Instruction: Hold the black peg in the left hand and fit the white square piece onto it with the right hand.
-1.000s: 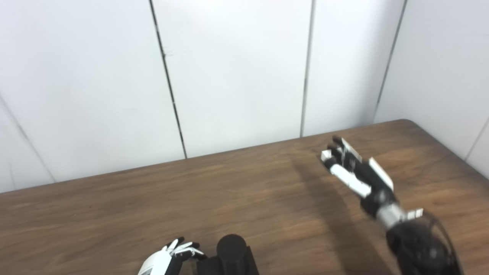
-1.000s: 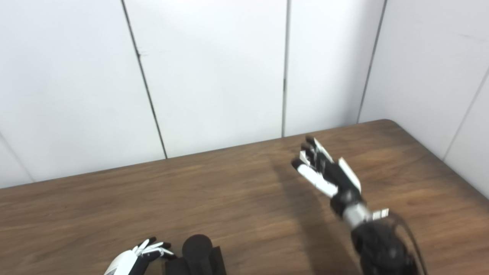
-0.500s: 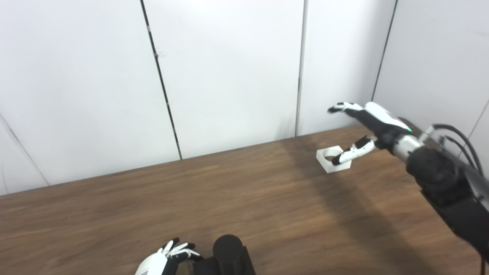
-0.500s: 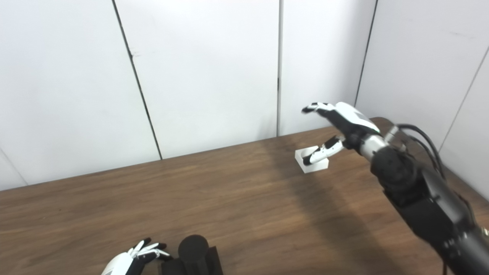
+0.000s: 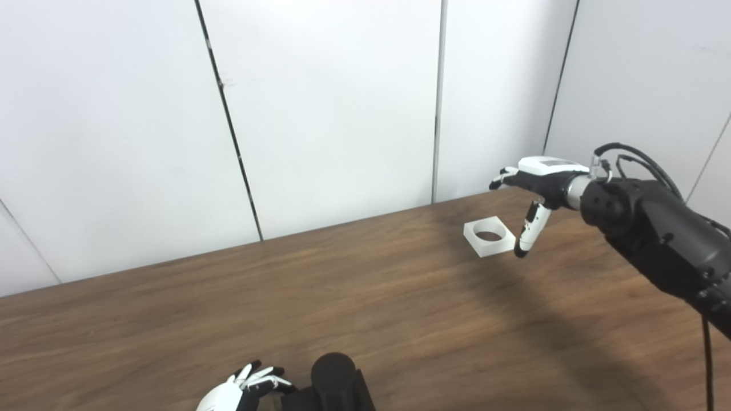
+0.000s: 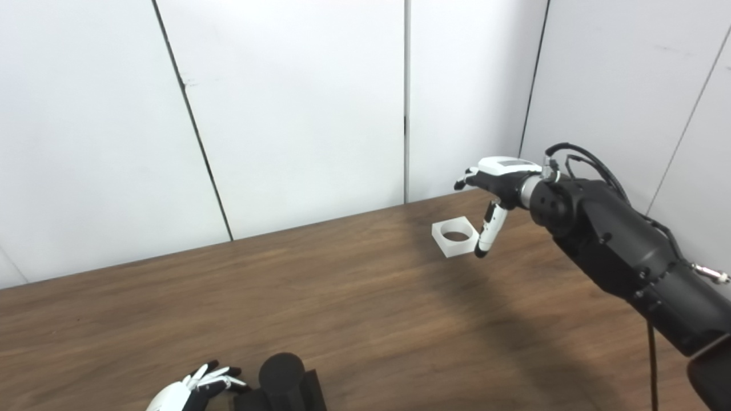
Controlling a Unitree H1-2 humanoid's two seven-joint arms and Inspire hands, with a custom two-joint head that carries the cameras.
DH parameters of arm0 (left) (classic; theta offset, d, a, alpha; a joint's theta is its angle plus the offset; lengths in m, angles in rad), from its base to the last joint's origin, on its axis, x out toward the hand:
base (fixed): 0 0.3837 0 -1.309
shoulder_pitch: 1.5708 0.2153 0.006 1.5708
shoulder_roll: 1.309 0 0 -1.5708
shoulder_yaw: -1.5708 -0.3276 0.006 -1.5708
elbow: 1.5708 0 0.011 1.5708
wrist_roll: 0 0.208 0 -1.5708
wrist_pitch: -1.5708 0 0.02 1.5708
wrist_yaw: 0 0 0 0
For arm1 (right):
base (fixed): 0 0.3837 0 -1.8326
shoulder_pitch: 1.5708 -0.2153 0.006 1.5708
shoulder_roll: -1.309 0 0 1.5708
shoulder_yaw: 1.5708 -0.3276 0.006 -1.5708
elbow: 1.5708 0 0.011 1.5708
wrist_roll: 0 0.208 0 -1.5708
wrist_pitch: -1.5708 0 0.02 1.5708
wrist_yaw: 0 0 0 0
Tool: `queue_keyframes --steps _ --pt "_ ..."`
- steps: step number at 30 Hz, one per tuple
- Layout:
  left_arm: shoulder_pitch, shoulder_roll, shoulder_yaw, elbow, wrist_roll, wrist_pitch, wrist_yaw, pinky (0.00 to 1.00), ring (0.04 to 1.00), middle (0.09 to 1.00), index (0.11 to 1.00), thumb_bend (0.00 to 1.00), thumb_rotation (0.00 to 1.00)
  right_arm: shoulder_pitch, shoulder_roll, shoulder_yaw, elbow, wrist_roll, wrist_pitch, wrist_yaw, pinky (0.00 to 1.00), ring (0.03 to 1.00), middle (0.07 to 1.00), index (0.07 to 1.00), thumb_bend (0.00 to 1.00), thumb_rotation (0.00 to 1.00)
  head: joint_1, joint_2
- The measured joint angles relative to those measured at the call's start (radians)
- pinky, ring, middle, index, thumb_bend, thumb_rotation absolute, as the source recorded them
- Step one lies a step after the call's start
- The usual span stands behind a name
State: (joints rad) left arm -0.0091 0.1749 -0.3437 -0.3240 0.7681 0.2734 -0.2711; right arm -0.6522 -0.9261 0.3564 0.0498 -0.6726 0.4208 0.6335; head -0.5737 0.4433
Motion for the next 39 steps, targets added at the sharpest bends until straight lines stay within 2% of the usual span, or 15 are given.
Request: queue_keyframes --steps 3,16,28,39 --pt "0.000 0.000 0.000 0.000 -0.001 0.000 0.001 1.00 0.986 0.862 0.491 0.50 0.07 -0.019 0.007 0.025 0.033 -0.047 -0.011 0.020 1.00 1.000 1.000 0.910 1.00 0.17 0.005 0.000" --pt "0.009 -0.001 0.000 -0.002 -0.002 -0.003 0.008 1.00 0.979 0.857 0.490 0.50 0.07 -0.047 0.071 0.027 0.176 -0.144 -0.086 -0.009 1.00 1.000 1.000 0.915 0.97 0.18 0.017 0.003" --pt "0.019 -0.002 0.001 -0.008 -0.003 -0.003 0.007 1.00 0.991 0.872 0.491 0.50 0.07 -0.079 0.138 0.035 0.280 -0.191 -0.126 -0.037 1.00 1.000 1.000 0.909 0.96 0.20 0.026 0.006" --pt "0.025 -0.002 -0.003 -0.043 0.010 0.037 -0.021 1.00 0.988 0.877 0.491 0.50 0.07 -0.099 0.185 0.049 0.336 -0.204 -0.155 -0.054 1.00 1.000 1.000 0.903 0.95 0.23 0.034 0.017"
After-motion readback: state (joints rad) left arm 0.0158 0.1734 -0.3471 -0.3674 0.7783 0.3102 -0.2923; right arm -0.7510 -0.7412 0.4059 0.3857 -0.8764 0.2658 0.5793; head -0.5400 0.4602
